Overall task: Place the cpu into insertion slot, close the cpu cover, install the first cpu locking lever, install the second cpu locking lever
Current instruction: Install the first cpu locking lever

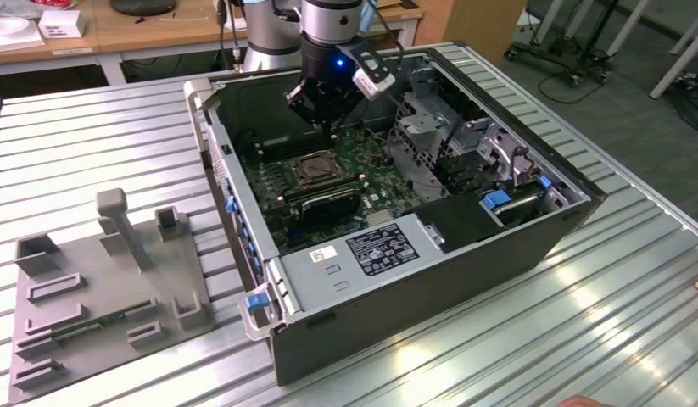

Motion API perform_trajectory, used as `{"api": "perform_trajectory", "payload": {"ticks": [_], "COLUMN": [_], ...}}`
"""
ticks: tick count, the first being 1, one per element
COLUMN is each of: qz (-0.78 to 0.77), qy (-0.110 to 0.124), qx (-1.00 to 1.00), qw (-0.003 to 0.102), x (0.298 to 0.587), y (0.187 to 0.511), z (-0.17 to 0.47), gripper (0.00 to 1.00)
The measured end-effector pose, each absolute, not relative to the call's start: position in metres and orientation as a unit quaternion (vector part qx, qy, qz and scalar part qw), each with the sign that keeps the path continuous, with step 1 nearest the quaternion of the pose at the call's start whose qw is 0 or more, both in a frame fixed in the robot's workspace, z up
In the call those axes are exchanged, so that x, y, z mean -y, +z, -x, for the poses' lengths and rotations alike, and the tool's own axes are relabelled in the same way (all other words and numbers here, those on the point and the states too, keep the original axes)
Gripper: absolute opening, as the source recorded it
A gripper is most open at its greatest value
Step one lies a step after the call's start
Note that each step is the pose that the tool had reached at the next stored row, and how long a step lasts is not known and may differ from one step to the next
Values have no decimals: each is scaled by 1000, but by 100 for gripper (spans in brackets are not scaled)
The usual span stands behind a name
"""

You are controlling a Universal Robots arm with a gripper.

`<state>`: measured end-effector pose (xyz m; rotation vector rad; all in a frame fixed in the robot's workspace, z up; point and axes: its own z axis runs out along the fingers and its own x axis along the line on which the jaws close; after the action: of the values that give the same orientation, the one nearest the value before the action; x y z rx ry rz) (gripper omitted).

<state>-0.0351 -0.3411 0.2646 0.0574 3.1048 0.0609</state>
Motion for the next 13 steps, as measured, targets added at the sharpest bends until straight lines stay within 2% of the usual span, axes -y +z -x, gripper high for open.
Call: {"api": "perform_trajectory", "payload": {"ticks": [13], "qz": [-18], "qy": [20], "qx": [-999], "qw": [18], "x": [349], "y": [265], "z": [35], "gripper": [10]}}
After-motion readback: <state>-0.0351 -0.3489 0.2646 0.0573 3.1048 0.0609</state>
